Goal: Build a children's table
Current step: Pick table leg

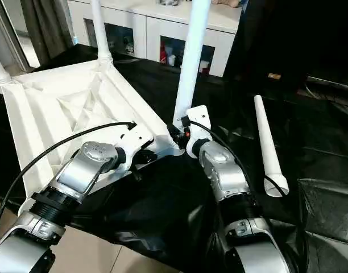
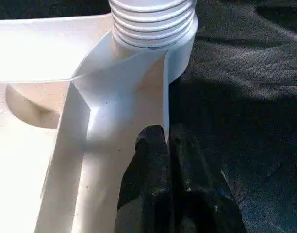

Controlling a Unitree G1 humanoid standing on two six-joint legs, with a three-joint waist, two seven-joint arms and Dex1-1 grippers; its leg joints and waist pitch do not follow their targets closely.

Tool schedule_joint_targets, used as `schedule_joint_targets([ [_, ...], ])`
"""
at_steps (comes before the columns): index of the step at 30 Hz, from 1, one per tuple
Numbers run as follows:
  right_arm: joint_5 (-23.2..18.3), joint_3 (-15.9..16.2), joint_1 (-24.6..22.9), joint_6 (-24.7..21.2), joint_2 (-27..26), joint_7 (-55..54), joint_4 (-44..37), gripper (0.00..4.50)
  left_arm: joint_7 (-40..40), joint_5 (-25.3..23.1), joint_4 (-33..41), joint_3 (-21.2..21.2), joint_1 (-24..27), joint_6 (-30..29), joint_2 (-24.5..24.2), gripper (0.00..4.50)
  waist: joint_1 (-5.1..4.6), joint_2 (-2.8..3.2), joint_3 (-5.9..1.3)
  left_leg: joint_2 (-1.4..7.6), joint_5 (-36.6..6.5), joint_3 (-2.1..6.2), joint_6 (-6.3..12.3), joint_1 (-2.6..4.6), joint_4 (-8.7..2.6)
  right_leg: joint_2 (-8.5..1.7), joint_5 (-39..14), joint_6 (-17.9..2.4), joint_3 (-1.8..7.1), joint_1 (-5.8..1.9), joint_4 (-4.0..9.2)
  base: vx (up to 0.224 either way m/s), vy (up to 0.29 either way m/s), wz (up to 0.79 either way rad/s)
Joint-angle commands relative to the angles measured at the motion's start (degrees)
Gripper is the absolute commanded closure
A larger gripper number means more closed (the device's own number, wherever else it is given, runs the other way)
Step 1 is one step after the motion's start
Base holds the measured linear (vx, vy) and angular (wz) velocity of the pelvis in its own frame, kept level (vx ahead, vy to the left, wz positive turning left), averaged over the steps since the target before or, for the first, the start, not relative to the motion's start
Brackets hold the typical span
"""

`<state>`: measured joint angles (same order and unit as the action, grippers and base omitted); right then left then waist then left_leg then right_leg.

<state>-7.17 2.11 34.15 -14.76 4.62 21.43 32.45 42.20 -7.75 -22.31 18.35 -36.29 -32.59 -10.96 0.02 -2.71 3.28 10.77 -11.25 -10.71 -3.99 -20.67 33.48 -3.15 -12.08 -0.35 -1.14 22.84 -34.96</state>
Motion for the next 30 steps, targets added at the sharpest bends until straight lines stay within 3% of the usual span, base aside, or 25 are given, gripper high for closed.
schedule_joint_targets([
  [1, -0.5, 2.2, -2.7, -5.8, -2.2, 2.3, 6.9, 1.88, 1.3, 1.2, 3.2, 1.9, -1.8, 2.1, 2.1, 4.50, 0.17, 0.93, -1.99, 2.48, -18.8, 1.45, -0.94, 0.47, -5.00, -4.24, -18.1, -10.1, 2.45, -1.17, 5.62, 0.000, 0.000, 0.00],
  [8, -4.6, 0.1, -1.8, -5.1, -1.3, 8.2, 3.2, 1.26, 2.3, 0.9, 3.4, 2.4, -1.8, 7.6, 0.9, 4.50, 0.60, 0.72, -2.40, 2.52, -13.0, 1.07, 0.65, 0.12, -4.68, -4.15, -8.5, -12.2, 2.39, -1.86, 4.84, 0.000, 0.000, 0.00],
  [9, -5.5, -0.1, -2.0, -5.2, -0.5, 10.4, 1.5, 1.26, 3.2, 1.2, 3.7, 2.4, -1.6, 7.8, 0.4, 4.50, 0.76, 0.93, -2.59, 2.54, -10.8, 1.02, 1.48, 0.01, -4.45, -4.23, -5.0, -12.9, 2.39, -2.18, 4.41, 0.000, 0.000, 0.00],
  [12, -6.1, 0.4, -2.5, -5.5, 1.3, 14.1, -1.3, 0.90, 4.7, 1.9, 4.3, 2.2, -1.1, 9.4, -0.4, 4.50, 0.82, 1.10, -2.60, 2.49, -8.4, 0.92, 2.34, -0.11, -4.26, -4.21, -1.1, -14.3, 2.29, -2.46, 4.03, 0.000, 0.000, 0.00],
  [13, -6.5, 0.8, -3.0, -5.7, 2.4, 16.0, -3.0, 0.90, 5.6, 2.2, 4.6, 2.2, -0.8, 10.7, -0.9, 4.50, 0.93, 0.88, -2.73, 2.43, -7.3, 0.80, 3.01, -0.13, -4.01, -4.23, 0.8, -14.8, 2.32, -2.74, 3.81, 0.000, 0.000, 0.00],
  [14, -6.9, 1.2, -3.4, -5.9, 3.4, 17.8, -4.5, 0.86, 6.3, 2.5, 4.8, 2.1, -0.5, 11.1, -1.3, 4.50, 1.11, 1.16, -2.78, 2.46, -6.5, 0.86, 3.42, -0.11, -3.95, -4.30, 1.8, -15.1, 2.33, -2.80, 3.70, 0.000, 0.000, 0.00],
  [15, -7.1, 1.5, -3.7, -6.1, 4.0, 18.8, -5.4, 0.86, 6.8, 2.6, 4.9, 2.1, -0.3, 11.2, -1.6, 4.50, 1.48, 1.19, -2.78, 2.51, -4.6, 0.68, 4.72, -0.11, -3.71, -4.33, 4.7, -15.9, 2.33, -2.94, 3.42, 0.000, 0.000, 0.00],
  [16, -7.3, 2.3, -4.7, -6.3, 5.9, 21.8, -7.8, 0.86, 8.3, 2.9, 4.8, 2.2, 0.0, 13.7, -2.6, 4.50, 1.60, 1.49, -2.75, 2.50, -4.3, 0.68, 5.01, -0.07, -3.68, -4.31, 5.0, -16.2, 2.31, -2.86, 3.37, 0.000, 0.000, 0.00],
  [21, -8.5, 3.8, -6.9, -7.0, 10.3, 28.3, -12.9, 0.86, 11.8, 4.0, 4.9, 2.3, 0.8, 17.7, -4.5, 4.50, 2.44, 1.69, -2.64, 2.61, -5.0, 0.45, 5.27, 0.22, -3.65, -4.29, 3.4, -16.3, 2.28, -2.75, 3.40, 0.000, 0.000, 0.00],
  [24, -9.0, 6.5, -10.3, -8.3, 17.3, 37.7, -19.8, 0.86, 20.5, 6.6, 6.4, 3.3, 2.7, 21.5, -8.1, 4.50, 3.15, 1.89, -2.69, 2.72, -5.3, 0.43, 4.75, 0.39, -3.65, -4.20, 3.2, -15.6, 2.28, -2.90, 3.23, 0.000, 0.000, 0.00],
  [30, -7.5, 8.3, -11.4, -7.9, 21.1, 41.2, -21.6, 0.86, 26.5, 9.3, 8.4, 3.2, 4.1, 21.6, -10.5, 4.50, 3.53, 1.92, -2.78, 2.82, -5.1, 0.34, 4.44, 0.53, -3.51, -4.28, 3.3, -16.5, 2.19, -2.72, 2.99, 0.000, 0.000, 0.00],
])
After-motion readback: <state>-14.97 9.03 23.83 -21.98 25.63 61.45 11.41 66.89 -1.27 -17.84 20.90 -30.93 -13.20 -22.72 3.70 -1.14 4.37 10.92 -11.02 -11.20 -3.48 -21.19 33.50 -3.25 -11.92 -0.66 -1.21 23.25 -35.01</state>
